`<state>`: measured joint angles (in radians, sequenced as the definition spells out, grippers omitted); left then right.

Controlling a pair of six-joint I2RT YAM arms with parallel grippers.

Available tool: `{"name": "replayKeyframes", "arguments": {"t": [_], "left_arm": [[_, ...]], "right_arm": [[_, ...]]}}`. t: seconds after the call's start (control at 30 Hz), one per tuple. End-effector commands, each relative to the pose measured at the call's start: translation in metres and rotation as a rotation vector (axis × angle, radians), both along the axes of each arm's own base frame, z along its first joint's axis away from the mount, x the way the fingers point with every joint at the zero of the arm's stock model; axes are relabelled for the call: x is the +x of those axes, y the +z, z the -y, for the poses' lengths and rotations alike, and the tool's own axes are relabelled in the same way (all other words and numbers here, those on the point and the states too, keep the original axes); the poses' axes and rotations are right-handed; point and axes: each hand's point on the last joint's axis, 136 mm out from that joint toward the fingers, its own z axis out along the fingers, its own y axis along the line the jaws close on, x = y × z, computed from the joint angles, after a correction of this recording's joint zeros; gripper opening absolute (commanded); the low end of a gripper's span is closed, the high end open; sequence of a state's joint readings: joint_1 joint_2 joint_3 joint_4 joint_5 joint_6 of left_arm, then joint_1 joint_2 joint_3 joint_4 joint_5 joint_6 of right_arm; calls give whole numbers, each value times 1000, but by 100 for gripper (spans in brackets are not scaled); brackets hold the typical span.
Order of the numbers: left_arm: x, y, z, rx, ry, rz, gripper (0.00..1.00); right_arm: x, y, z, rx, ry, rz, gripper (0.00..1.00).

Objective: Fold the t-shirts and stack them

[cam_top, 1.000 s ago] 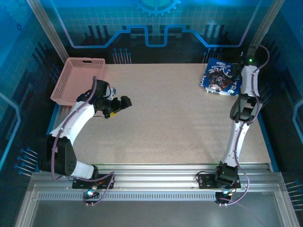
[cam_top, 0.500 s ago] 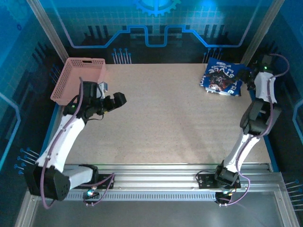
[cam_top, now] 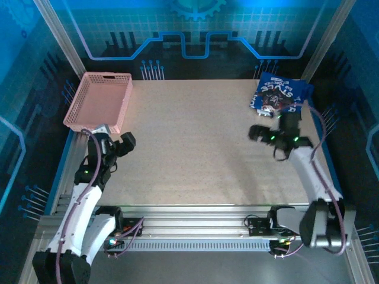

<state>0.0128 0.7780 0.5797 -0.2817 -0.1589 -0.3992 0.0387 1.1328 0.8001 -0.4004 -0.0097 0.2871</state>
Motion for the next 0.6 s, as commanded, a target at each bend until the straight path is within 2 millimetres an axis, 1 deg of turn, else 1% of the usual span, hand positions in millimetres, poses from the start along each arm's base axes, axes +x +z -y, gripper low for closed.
{"name": "replayKeyframes", "arguments": {"t": [0.0,0.07,0.13,0.2,0.3,0.37,0.43,0.47,0.53,0.57], "left_arm": [[23,8,-22,175,33,147,99],[32,-2,-28,231,30,151,99],[39,-18,-33,237,33,115,99],[48,-29,-31,246,2,125,99],[56,-43,-30,254,-8,156,99],[60,-53,-27,235,-21,172,99],[67,-56,-19,221,-59,226,99],[72,-55,-19,224,-62,248,99],[82,-55,-15,253,-99,263,99],[86,-58,-13,257,-113,271,99]], "right_arm": [[6,-4,2,-184,32,226,100],[9,-8,10,-226,-5,334,100],[8,-22,25,-254,-54,325,100],[11,-28,32,-274,-69,331,100],[18,-22,36,-239,-108,445,100],[25,-22,34,-229,-113,479,100],[35,-23,29,-239,-84,513,100],[40,-24,29,-265,-73,494,100],[48,-21,31,-295,-72,546,100],[50,-30,34,-275,-80,522,100]]}}
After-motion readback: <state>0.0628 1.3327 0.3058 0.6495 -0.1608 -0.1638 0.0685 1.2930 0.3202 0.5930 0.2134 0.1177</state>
